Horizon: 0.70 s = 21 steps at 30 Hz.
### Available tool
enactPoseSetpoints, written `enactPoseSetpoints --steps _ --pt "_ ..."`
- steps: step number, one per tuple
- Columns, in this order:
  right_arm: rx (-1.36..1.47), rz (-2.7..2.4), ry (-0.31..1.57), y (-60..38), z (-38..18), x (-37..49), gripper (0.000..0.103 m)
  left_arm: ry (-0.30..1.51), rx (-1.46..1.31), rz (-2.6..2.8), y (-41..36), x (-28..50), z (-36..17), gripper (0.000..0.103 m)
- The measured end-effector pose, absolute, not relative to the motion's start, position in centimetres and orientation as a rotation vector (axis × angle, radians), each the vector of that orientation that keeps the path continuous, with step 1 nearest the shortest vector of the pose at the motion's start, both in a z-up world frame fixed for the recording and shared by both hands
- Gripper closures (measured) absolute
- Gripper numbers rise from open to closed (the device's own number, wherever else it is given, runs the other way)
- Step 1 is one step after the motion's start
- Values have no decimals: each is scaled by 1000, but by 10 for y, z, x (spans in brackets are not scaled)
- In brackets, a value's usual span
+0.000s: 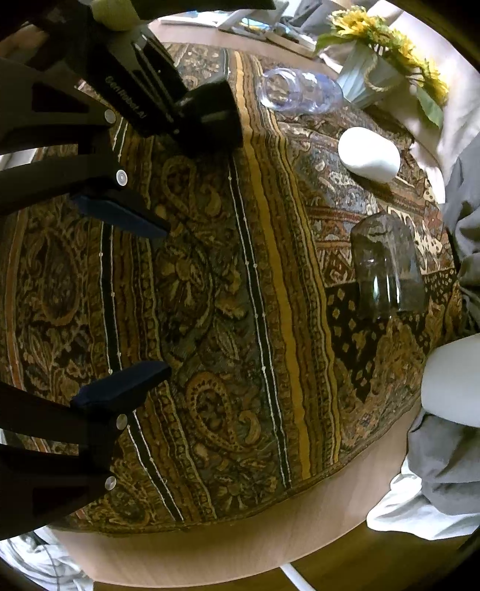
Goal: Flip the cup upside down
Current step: 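Grasp the green cup with the left tool while the right tool releases it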
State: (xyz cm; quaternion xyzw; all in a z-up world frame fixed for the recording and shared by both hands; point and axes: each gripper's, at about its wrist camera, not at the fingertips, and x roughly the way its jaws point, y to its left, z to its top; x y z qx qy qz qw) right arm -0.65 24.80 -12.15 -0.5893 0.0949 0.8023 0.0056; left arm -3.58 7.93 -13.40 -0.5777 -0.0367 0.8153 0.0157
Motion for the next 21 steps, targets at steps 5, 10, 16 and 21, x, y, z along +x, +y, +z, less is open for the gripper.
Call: enactPoseSetpoints --steps 5,10,16,21 --pt "-1860 2517 295 242 -115 -4 34 -108 -1846 2474 78 -23 -130 50" --pt "-1874 2531 298 236 -108 2 34 -72 -1891 2419 78 -10 -123 50" --pt "-1876 2546 309 231 -100 7 34 -63 -1876 2403 79 -5 -110 51" --pt "-1858 2552 315 232 -96 6 34 -84 -1845 2419 77 -12 -104 51"
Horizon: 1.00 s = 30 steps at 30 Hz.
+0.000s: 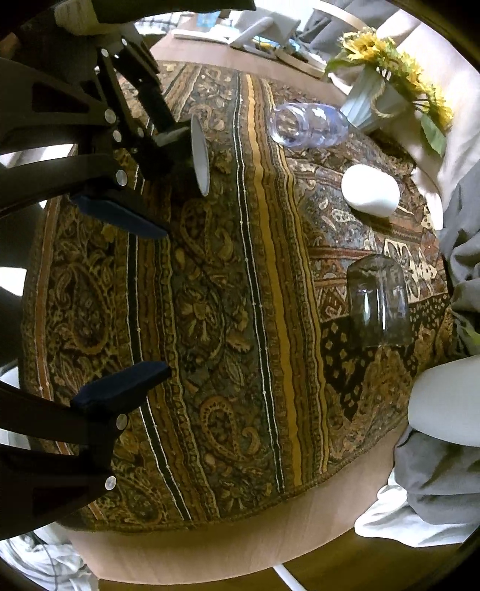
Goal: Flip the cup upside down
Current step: 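Grasp the green cup with the left tool while the right tool releases it, then rotate the green cup with the left tool and lower it mouth-down onto the cloth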
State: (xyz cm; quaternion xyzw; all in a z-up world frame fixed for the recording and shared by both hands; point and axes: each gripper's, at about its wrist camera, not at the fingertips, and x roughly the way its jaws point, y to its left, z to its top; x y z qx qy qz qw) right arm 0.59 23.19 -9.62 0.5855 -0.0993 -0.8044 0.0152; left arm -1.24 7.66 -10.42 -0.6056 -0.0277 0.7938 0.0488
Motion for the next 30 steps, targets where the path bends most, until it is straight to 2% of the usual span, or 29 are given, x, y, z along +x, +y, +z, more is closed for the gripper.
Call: enactPoseSetpoints --steps 5,10,14,16,17,27,30 --pt "1814 -2517 -322 234 -94 3 34 -84 -1833 2427 74 -13 -100 55" --pt "1822 -2500 -344 234 -96 0 34 -76 -1805 2444 79 -19 -95 63" --pt "1819 -2508 -332 233 -95 -1 34 -67 -1813 2444 80 -18 -98 60" --pt "1821 -2514 -328 234 -95 0 34 -63 -1824 2439 81 -18 -101 42" --pt "1823 -2517 -326 235 -95 0 34 -69 -1824 2435 82 -18 -103 39" --pt "1884 -2525 -331 244 -106 8 34 -46 -1794 2461 87 -27 -125 39" --pt "1891 -2529 -332 245 -107 10 34 -49 -1809 2457 86 -29 -130 46"
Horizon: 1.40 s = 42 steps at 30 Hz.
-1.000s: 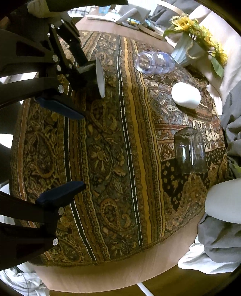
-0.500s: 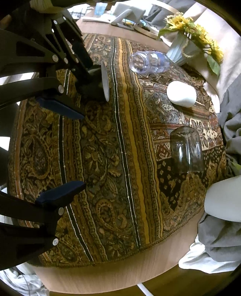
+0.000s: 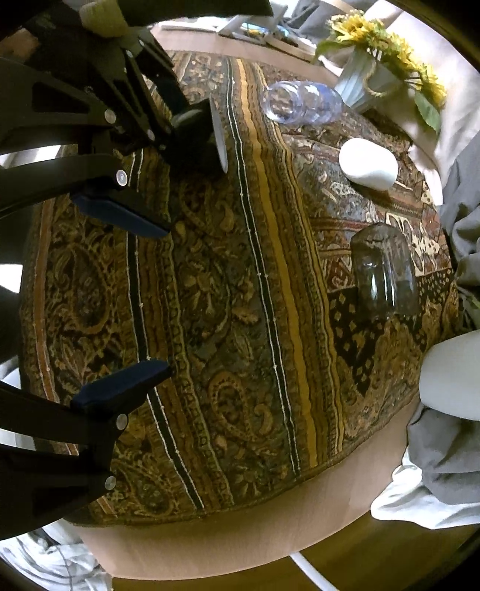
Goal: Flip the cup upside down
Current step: 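Rotate the green cup with the left tool and lower it mouth-down onto the cloth, then open the left tool and withdraw both tools from the cup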
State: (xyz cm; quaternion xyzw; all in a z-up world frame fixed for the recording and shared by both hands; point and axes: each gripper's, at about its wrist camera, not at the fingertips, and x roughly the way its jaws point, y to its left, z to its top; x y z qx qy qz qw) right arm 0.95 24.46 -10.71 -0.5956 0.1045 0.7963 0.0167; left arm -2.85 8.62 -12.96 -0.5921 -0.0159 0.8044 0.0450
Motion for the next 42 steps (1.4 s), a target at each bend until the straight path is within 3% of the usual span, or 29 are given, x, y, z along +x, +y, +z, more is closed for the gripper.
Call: enactPoseSetpoints --steps 23,28,39,41,42 --pt "-1839 2558 372 240 -88 3 34 8 -1951 2303 92 -8 -107 49" --pt "-1836 2564 387 243 -87 -1 34 41 -1902 2339 96 -14 -96 63" --pt "-1814 2543 374 246 -81 1 34 -11 -1849 2352 97 -18 -91 62" --pt "-1811 2539 365 244 -78 4 34 -21 -1829 2370 95 -15 -86 60" --pt "-1807 2538 362 243 -76 6 34 -25 -1815 2386 93 -13 -82 52"
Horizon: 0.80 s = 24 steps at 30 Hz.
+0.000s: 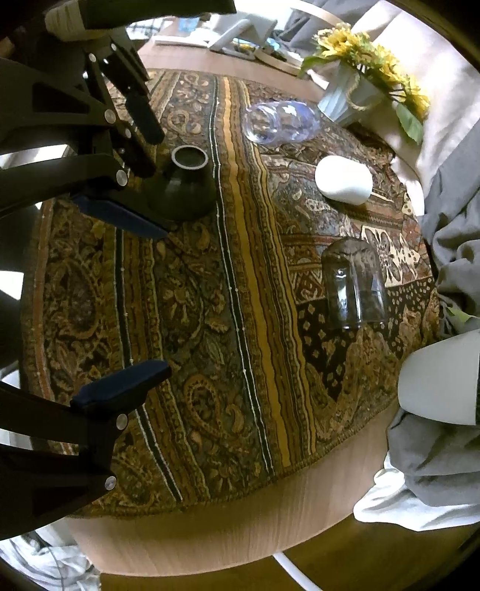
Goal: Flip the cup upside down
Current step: 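Open the left tool and withdraw both tools from the cup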
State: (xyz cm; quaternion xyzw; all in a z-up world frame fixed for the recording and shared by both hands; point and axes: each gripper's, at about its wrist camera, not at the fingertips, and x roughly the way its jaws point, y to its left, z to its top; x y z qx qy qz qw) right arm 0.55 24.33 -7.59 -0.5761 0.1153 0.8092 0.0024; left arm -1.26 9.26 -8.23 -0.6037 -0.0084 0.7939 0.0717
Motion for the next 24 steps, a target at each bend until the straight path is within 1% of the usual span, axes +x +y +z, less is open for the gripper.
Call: enactPoseSetpoints --steps 1,2,5,6,7,8,16,21,24 --pt "-1799 2539 354 242 -73 8 34 -23 -1801 2408 90 -10 -79 43" --pt "-1793 2540 346 240 -70 10 34 -24 -1787 2428 88 -8 -75 37" --pt "-1778 2545 333 234 -62 19 34 -32 -1740 2490 79 0 -63 29" --pt "-1776 2544 334 233 -60 21 32 -28 -1721 2511 75 4 -58 28" --pt "-1771 2541 334 230 -58 24 30 -24 -1709 2526 73 6 -55 24" --pt "-1768 2542 334 229 -56 27 29 -25 -1698 2538 71 8 -51 20" --pt "-1739 2549 322 213 -42 47 22 -15 -1644 2601 52 29 -34 14" --pt "-1717 2550 316 207 -36 56 19 14 -1622 2634 45 38 -26 12" --pt "-1705 2552 315 204 -32 61 19 29 -1610 2651 42 42 -23 8"
